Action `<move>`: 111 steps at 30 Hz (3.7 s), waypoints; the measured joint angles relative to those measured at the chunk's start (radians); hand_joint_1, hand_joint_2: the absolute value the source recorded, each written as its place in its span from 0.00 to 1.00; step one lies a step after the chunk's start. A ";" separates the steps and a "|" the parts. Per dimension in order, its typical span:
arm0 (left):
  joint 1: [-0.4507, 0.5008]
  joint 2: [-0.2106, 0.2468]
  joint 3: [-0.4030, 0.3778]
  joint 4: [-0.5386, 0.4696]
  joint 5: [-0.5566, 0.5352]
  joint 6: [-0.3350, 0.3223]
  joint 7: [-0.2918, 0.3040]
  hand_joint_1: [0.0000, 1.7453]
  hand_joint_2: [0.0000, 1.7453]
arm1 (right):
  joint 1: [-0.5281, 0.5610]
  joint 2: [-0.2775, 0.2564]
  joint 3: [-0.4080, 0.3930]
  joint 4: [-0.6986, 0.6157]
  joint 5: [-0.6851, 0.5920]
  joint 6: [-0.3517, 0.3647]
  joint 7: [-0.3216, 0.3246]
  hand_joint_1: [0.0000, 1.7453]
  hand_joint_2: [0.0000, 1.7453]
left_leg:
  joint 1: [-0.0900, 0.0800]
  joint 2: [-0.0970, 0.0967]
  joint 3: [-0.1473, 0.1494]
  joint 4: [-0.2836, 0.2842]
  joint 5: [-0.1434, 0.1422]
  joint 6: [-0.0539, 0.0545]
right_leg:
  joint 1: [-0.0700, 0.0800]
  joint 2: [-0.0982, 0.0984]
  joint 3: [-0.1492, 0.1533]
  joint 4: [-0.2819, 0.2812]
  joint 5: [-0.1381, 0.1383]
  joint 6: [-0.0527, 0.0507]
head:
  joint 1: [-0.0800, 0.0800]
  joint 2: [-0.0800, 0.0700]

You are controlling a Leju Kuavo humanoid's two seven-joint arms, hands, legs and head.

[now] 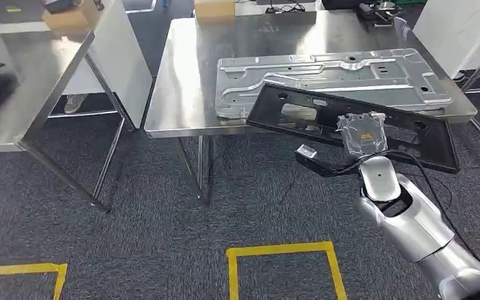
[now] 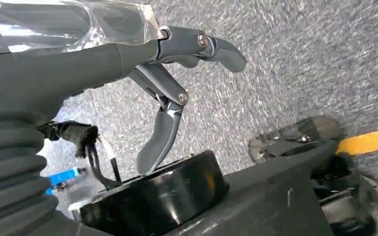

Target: Take the parts from the cabinet and place them on the table.

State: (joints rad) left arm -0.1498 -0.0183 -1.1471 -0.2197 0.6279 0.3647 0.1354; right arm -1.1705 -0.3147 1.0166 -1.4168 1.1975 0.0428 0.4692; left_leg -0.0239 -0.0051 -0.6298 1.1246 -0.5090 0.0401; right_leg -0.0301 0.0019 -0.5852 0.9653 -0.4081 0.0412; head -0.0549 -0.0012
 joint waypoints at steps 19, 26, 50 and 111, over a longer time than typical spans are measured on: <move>0.000 0.000 0.000 0.000 -0.012 -0.005 0.000 0.00 1.00 | 0.006 -0.006 -0.002 -0.003 0.000 0.003 0.003 1.00 1.00 | -0.004 -0.001 0.071 -0.180 0.113 0.046 | 0.004 0.002 -0.170 0.357 -0.165 0.036 | 0.001 0.000; -0.002 -0.001 0.000 0.000 -0.015 -0.003 0.000 0.00 1.00 | 0.005 -0.008 -0.003 -0.006 0.000 0.003 0.003 1.00 1.00 | -0.016 -0.005 0.079 -0.172 0.096 0.036 | 0.013 0.003 -0.010 0.004 0.007 0.014 | 0.000 0.000; -0.005 0.000 0.000 0.000 -0.019 -0.006 -0.002 0.00 1.00 | 0.003 -0.013 -0.008 -0.007 0.000 0.006 0.003 1.00 1.00 | 0.002 -0.001 0.085 -0.191 0.109 0.043 | 0.005 0.002 -0.137 0.284 -0.132 0.035 | 0.001 0.000; -0.003 0.003 0.000 0.000 -0.033 -0.008 -0.001 0.00 1.00 | 0.025 -0.036 -0.025 -0.029 -0.003 0.017 0.020 1.00 1.00 | 0.010 0.001 0.078 -0.191 0.114 0.044 | 0.002 0.003 -0.118 0.292 -0.160 0.036 | 0.001 0.000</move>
State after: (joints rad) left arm -0.1524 -0.0149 -1.1475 -0.2201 0.5947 0.3571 0.1343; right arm -1.1453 -0.3510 0.9915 -1.4462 1.1940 0.0599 0.4891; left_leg -0.0138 -0.0045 -0.5521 0.9338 -0.3945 0.0843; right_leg -0.0285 0.0053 -0.7029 1.2571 -0.5676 0.0773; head -0.0542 -0.0011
